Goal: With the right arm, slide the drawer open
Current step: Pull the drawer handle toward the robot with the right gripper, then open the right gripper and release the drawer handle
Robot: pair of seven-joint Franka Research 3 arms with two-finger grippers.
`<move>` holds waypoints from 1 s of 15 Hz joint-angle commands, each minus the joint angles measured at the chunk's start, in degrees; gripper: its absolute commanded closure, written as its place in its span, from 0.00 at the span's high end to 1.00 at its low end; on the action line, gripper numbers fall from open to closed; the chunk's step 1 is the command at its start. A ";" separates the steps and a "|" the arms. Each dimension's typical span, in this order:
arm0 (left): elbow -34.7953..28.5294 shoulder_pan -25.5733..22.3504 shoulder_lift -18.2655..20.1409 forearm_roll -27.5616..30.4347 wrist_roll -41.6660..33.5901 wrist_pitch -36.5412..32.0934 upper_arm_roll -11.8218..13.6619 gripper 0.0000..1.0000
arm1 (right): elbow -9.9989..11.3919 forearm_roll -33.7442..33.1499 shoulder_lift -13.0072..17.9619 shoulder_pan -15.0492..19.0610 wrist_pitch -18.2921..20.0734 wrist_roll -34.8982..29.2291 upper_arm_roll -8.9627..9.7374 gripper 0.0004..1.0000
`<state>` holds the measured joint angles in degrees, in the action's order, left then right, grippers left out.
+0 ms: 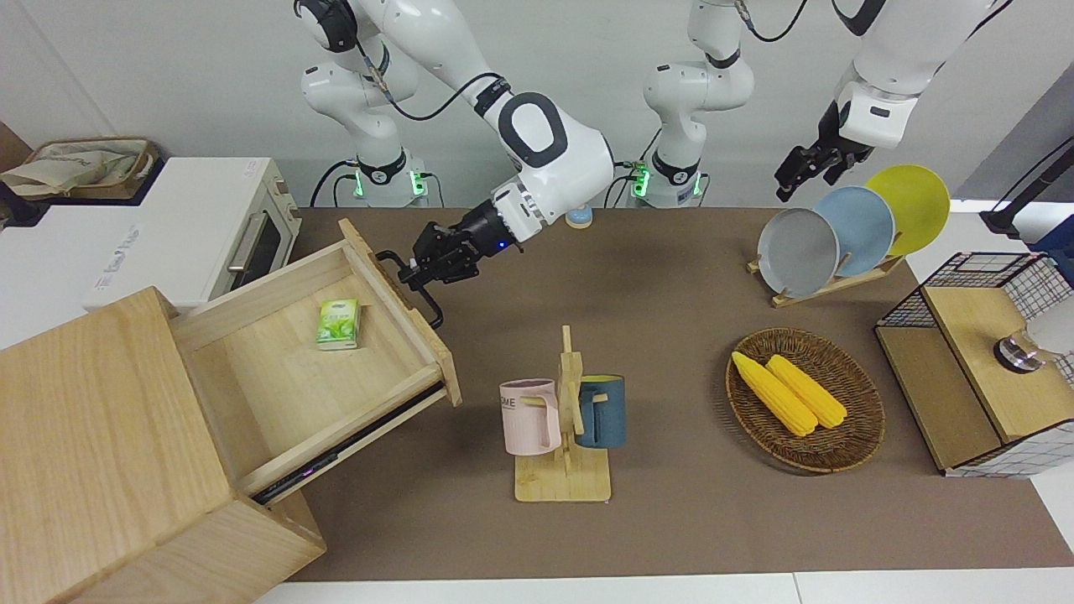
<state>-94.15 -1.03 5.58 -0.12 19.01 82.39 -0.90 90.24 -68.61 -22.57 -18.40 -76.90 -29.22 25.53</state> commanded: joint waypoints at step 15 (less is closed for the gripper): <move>0.02 0.24 0.49 0.21 -0.56 -0.12 0.29 0.99 | -1.20 3.90 2.00 -4.27 3.96 -1.10 1.10 0.99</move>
<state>-94.15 -1.03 5.58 -0.12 19.01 82.39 -0.90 89.24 -68.34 -21.73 -21.94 -73.36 -29.75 26.48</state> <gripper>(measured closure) 0.004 0.004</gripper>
